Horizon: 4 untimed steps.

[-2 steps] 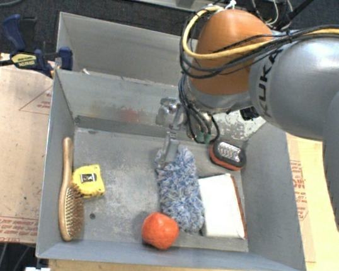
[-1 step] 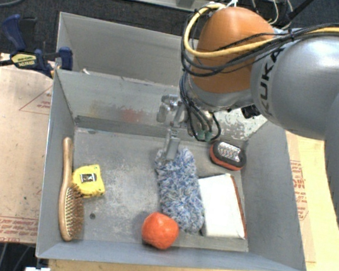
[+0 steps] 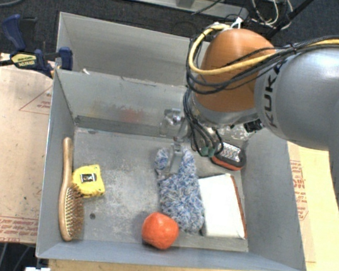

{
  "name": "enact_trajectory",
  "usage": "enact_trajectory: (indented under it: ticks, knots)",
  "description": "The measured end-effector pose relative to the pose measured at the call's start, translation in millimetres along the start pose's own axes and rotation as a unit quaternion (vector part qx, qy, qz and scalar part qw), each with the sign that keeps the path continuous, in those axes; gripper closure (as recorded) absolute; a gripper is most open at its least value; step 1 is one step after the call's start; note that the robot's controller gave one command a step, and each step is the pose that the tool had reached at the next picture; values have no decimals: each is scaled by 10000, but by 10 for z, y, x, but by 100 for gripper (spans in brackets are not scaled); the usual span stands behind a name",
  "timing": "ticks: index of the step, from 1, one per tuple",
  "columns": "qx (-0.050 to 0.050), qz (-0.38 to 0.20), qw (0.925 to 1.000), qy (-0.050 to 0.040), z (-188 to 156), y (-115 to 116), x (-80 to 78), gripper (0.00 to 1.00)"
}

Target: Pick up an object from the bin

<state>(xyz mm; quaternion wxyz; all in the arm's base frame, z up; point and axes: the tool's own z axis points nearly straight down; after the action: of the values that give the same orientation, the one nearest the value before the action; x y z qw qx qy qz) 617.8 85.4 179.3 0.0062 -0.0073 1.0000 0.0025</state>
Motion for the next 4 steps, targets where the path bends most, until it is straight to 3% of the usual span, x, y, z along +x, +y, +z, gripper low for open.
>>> enact_trajectory:
  ticks: [1,2,3,4]
  knots:
    - [19,-413,9991,44,552,-235,223,0]
    - [6,-598,9982,71,798,-345,187,0]
    - [-18,132,9999,4,1046,-839,86,100]
    - [-18,133,9999,3,1046,-839,86,100]
